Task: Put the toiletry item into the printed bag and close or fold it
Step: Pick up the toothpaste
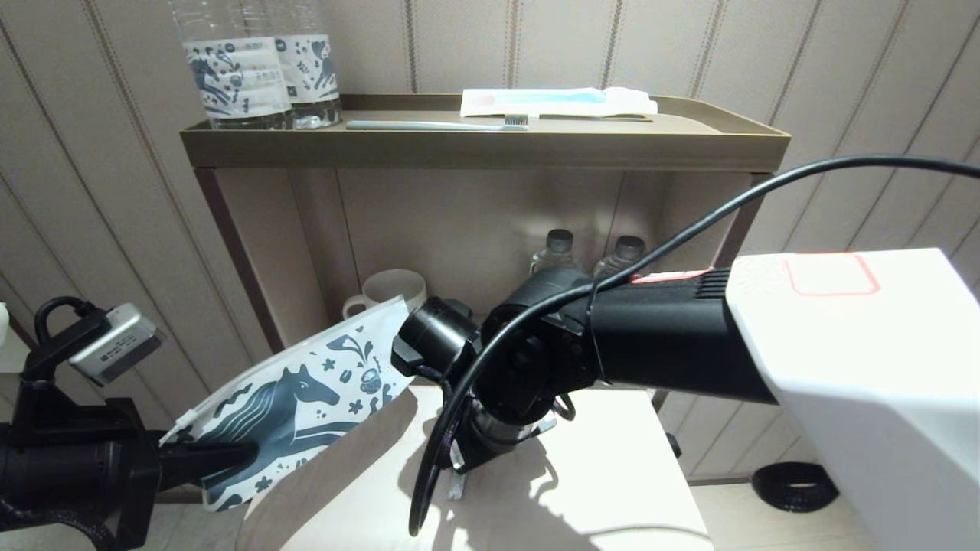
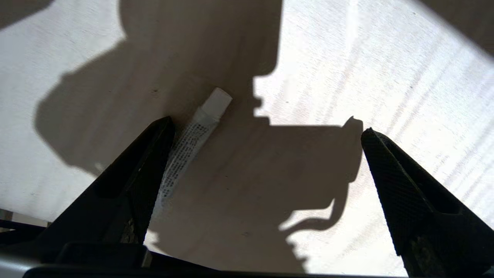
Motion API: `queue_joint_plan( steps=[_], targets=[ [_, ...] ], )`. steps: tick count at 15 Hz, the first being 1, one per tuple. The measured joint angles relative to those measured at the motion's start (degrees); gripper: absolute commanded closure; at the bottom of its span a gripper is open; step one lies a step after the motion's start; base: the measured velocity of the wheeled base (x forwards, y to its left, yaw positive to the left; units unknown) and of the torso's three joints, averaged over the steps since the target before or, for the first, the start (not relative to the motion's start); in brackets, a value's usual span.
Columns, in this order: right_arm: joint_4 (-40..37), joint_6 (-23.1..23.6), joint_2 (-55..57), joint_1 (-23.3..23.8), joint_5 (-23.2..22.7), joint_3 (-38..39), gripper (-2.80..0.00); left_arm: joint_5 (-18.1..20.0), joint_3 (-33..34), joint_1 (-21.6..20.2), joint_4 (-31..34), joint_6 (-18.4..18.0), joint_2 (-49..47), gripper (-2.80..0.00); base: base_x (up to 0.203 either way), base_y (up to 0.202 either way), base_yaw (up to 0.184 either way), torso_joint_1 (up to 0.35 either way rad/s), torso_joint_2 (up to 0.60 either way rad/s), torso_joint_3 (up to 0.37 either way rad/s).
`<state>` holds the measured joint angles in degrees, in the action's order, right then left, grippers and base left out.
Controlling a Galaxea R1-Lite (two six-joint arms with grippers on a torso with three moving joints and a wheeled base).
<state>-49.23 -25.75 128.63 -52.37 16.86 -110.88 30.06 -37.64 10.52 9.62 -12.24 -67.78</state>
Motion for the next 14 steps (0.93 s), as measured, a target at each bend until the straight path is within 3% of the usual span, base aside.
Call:
queue_joint_plan(
  steps=[14],
  targets=[
    [0.11,-0.82,-0.93,-0.57,-0.4,1.66,-2.8,-0.2,0.11,1.18,0.09,0.01,0.44,0.0,0.0,0.0,0.0,0.0,0.0,0.0]
  ],
)
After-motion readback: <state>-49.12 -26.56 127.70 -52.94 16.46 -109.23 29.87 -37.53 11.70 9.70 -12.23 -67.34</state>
